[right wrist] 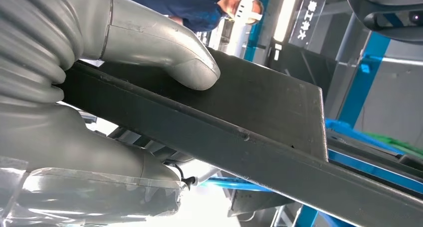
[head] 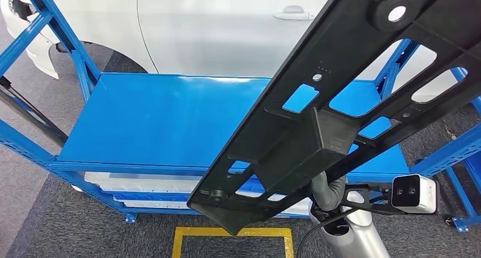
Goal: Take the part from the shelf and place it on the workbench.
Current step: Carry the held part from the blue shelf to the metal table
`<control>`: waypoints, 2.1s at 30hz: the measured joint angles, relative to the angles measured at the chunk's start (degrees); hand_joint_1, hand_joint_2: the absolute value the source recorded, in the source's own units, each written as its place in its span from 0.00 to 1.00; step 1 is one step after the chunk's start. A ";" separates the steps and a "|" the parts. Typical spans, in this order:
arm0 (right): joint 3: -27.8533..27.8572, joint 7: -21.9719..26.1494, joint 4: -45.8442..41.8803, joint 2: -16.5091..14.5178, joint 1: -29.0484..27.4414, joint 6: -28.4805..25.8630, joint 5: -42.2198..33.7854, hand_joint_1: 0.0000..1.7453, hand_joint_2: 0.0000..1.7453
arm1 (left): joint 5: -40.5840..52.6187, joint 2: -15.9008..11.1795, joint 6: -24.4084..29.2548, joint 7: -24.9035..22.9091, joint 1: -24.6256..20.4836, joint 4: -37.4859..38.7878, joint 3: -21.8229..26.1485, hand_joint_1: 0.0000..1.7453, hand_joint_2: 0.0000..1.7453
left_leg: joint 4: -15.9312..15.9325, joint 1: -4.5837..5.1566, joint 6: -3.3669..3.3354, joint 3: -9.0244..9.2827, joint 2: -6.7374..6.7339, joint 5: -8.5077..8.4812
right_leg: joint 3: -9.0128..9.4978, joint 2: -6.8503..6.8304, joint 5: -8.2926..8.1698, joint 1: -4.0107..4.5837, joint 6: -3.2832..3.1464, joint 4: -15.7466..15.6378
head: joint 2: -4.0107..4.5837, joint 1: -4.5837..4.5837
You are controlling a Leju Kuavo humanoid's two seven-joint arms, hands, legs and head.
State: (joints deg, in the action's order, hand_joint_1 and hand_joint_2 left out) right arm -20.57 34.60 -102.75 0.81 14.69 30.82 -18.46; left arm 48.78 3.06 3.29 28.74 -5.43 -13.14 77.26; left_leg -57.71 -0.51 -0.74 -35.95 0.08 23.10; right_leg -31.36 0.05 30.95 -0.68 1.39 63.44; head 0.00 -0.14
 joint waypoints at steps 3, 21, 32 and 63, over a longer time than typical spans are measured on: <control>0.03 0.09 -0.34 0.17 0.34 -0.08 0.22 1.00 1.00 | 0.34 -0.09 0.15 -1.18 0.02 0.00 -0.05 0.00 1.00 | -0.21 0.06 1.02 -0.61 0.08 -0.97 | 3.46 0.05 -0.71 0.47 -0.78 -6.24 | 0.00 0.06; -0.23 1.74 -1.77 0.46 -0.50 -1.27 2.25 1.00 1.00 | 1.12 -1.81 1.56 -3.81 0.21 0.00 -0.26 0.00 1.00 | 2.11 0.34 0.36 8.20 -0.02 5.19 | -4.53 -0.39 -8.09 0.57 -0.98 -5.70 | 0.01 -0.33; -0.77 2.86 -1.35 0.62 -0.55 -2.62 3.39 1.00 1.00 | 1.52 -1.47 1.66 -3.24 0.43 0.00 -0.27 0.00 1.00 | 0.29 0.12 0.52 -0.28 -0.36 -0.67 | 2.77 -0.12 -1.24 -0.08 -0.08 -3.77 | 0.00 -0.08; -2.09 3.81 -1.83 1.75 -1.31 -3.92 3.33 1.00 1.00 | 0.57 -0.89 2.22 -6.24 1.00 0.00 -0.10 0.00 1.00 | 0.68 0.43 0.52 5.33 -1.30 3.96 | -0.59 -2.51 -3.92 0.42 -0.95 -4.81 | 0.00 -0.03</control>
State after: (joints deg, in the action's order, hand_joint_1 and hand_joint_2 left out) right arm -22.66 38.41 -104.58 2.56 13.37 26.90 -15.13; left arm 49.35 2.17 5.52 22.50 -4.43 -13.14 77.16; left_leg -57.03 -0.07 -0.23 -30.62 -1.21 27.06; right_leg -31.95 -2.47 27.03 -0.26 0.44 58.63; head 0.00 -0.17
